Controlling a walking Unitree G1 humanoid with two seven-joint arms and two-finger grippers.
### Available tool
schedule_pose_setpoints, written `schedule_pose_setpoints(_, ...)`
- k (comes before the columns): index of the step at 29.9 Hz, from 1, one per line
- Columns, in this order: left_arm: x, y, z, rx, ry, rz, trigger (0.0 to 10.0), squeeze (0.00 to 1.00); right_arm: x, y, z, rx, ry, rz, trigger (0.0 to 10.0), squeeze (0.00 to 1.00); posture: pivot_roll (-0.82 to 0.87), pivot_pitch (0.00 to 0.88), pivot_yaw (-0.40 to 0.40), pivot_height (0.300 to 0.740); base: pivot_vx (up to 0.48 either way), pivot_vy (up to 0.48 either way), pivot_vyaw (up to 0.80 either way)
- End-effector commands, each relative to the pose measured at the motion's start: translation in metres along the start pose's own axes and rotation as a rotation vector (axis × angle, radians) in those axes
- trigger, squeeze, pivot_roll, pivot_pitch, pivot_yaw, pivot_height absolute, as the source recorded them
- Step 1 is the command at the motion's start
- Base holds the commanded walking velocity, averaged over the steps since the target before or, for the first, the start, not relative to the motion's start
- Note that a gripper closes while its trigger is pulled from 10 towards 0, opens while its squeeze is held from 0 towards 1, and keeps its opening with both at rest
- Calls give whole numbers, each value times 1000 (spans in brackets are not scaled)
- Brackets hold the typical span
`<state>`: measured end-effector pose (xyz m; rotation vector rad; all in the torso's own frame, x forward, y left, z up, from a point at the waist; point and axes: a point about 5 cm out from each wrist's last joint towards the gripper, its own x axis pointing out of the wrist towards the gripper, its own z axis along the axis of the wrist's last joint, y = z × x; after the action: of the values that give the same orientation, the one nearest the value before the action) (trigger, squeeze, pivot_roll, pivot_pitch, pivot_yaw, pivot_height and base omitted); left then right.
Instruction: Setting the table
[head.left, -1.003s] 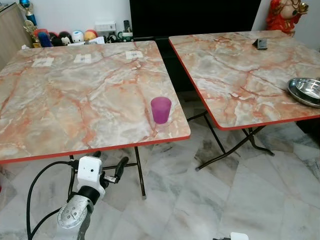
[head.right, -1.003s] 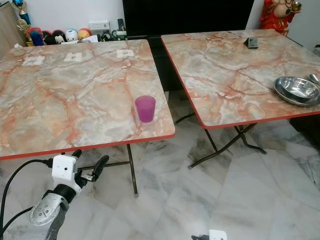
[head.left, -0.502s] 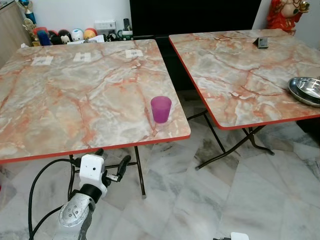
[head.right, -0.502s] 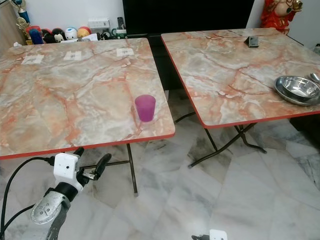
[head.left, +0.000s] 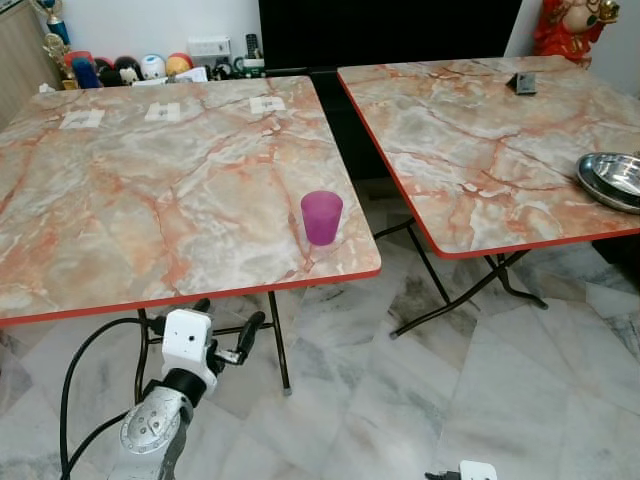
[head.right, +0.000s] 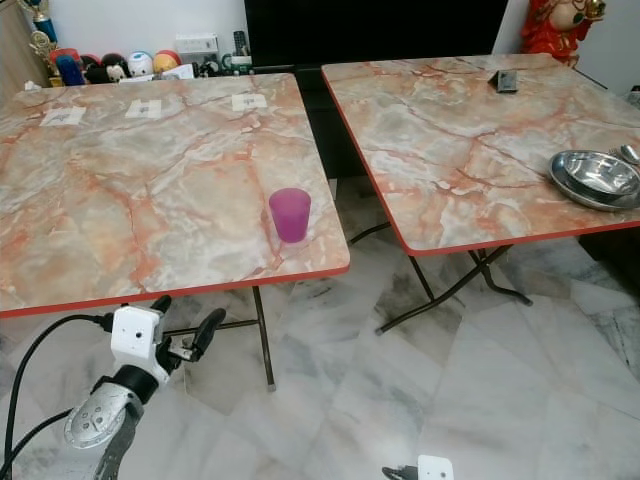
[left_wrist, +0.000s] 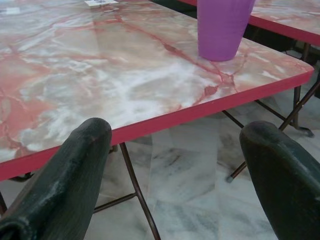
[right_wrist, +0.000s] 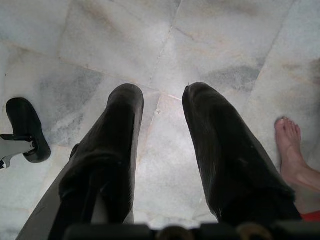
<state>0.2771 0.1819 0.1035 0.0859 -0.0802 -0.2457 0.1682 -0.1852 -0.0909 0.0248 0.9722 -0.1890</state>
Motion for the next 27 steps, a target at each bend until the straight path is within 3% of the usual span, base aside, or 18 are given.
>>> schedule_pose_setpoints(1,0,-2,4,4,-5,-13,10000,0,-1,-2,-6,-4,16,-4,10000,0,59,114,-28,740,0,0,0)
schedule_pose_setpoints(6,1,-4,6,1,-12,-28,10000,0,-1,-2,-6,-5,17,-4,10000,0,59,115,-28,740,0,0,0)
schedule_pose_setpoints(7,1,-5,6,10,-10,-37,10000,333,-1,-2,-6,-5,17,-4,10000,0,60,114,-27,740,0,0,0)
schedule_pose_setpoints(8,1,-5,6,10,-10,-37,10000,333,-1,-2,-6,-5,17,-4,10000,0,60,114,-27,740,0,0,0)
schedule_pose_setpoints(9,1,-6,5,8,-10,-48,10000,1000,-1,-2,-6,-5,18,-4,10000,0,60,114,-27,740,0,0,0)
schedule_pose_setpoints(14,1,-6,5,9,-6,-37,10000,1000,-1,-2,-7,-4,20,-4,10000,0,58,114,-28,740,0,0,0)
schedule_pose_setpoints(15,1,-6,5,9,-6,-37,10000,561,-1,-2,-6,-4,20,-4,10000,0,60,115,-29,740,0,0,0)
schedule_pose_setpoints(16,1,-6,5,9,-6,-37,10000,561,-1,-2,-6,-4,20,-4,10000,0,60,115,-29,740,0,0,0)
schedule_pose_setpoints(17,1,-6,5,11,-6,-38,10000,0,-1,-2,-6,-5,19,-4,10000,0,60,115,-29,740,0,0,0)
schedule_pose_setpoints(24,1,-6,5,12,-9,-34,10000,0,-1,-1,-4,-2,16,-2,10000,0,58,114,-30,740,0,0,0)
schedule_pose_setpoints(27,1,-6,6,14,-9,-36,10000,0,-1,-1,-5,22,21,1,10000,0,58,113,-30,740,0,0,-781)
